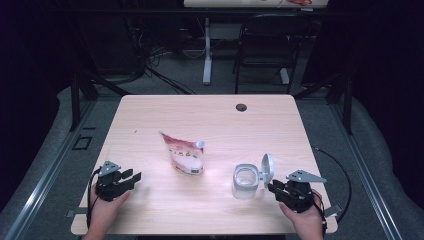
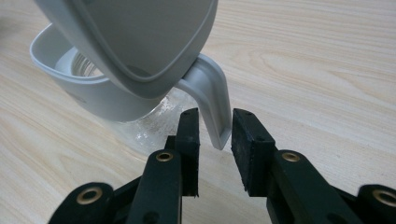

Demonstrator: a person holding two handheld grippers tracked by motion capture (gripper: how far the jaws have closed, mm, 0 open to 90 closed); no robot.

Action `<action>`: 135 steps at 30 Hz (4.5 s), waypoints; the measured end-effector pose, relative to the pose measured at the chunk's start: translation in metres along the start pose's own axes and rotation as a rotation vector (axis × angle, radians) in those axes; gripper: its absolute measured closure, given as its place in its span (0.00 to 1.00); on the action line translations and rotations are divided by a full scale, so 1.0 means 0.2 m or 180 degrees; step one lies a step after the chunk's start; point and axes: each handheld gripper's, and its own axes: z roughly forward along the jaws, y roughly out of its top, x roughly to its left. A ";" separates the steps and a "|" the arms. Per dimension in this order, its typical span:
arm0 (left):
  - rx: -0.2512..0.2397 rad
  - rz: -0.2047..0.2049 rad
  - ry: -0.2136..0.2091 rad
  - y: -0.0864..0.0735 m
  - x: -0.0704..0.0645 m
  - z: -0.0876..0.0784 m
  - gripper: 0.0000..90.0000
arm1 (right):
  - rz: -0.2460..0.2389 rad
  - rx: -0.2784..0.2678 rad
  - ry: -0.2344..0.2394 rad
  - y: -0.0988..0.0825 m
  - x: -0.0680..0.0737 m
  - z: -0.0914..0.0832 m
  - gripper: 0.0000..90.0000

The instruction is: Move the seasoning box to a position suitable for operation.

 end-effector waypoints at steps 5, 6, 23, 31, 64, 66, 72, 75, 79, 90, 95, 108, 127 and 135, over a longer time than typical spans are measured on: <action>-0.0001 0.0007 0.0014 0.00 0.00 0.00 0.64 | -0.0047 0.0021 -0.0027 0.01 0.00 0.01 0.84; 0.0000 0.0009 0.0014 0.00 0.00 0.00 0.64 | -0.0038 0.0024 -0.0015 0.01 0.00 0.01 0.85; -0.0006 -0.0010 0.0032 -0.02 0.01 -0.01 0.64 | 0.0039 0.0000 -0.0033 0.03 -0.01 0.04 0.93; 0.0019 -0.0019 0.0038 -0.02 0.01 -0.02 0.64 | 0.0089 -0.0057 -0.0079 0.06 -0.02 0.08 0.93; 0.0007 -0.0053 0.0058 -0.03 0.01 -0.02 0.64 | 0.0255 -0.0254 0.0010 0.17 -0.09 0.27 0.91; 0.0007 -0.0047 0.0056 -0.03 0.01 -0.02 0.64 | 0.0265 -0.0263 0.0046 0.18 -0.09 0.27 0.92; 0.0003 -0.0046 0.0053 -0.03 0.01 -0.02 0.64 | 0.0233 -0.0280 0.0092 0.19 -0.09 0.29 0.91; 0.0001 -0.0054 0.0036 -0.03 0.01 -0.02 0.64 | 0.0204 -0.0263 0.0093 0.19 -0.08 0.29 0.90; -0.0017 -0.0059 0.0033 -0.02 0.01 -0.03 0.65 | 0.0111 -0.0260 0.0017 0.18 -0.07 0.26 0.85; -0.0019 -0.0035 -0.0053 0.00 -0.01 -0.03 0.64 | 0.0009 -0.0390 -0.0186 0.14 -0.10 0.13 0.59; -0.0027 -0.0023 -0.0167 0.03 -0.03 -0.03 0.63 | 0.0099 -0.0447 -0.0225 0.14 -0.12 0.09 0.56; 0.0053 0.0143 -0.0393 0.19 -0.11 -0.04 0.65 | -0.0083 -0.0573 -0.0288 0.19 -0.03 -0.02 0.70; 0.0017 0.0342 -0.0487 0.48 -0.20 -0.05 0.73 | -0.0332 -0.0607 -0.0145 0.38 0.15 -0.10 0.76; -0.0105 0.0374 -0.0519 0.57 -0.23 -0.04 0.70 | -0.0417 -0.0558 -0.0043 0.45 0.22 -0.03 0.76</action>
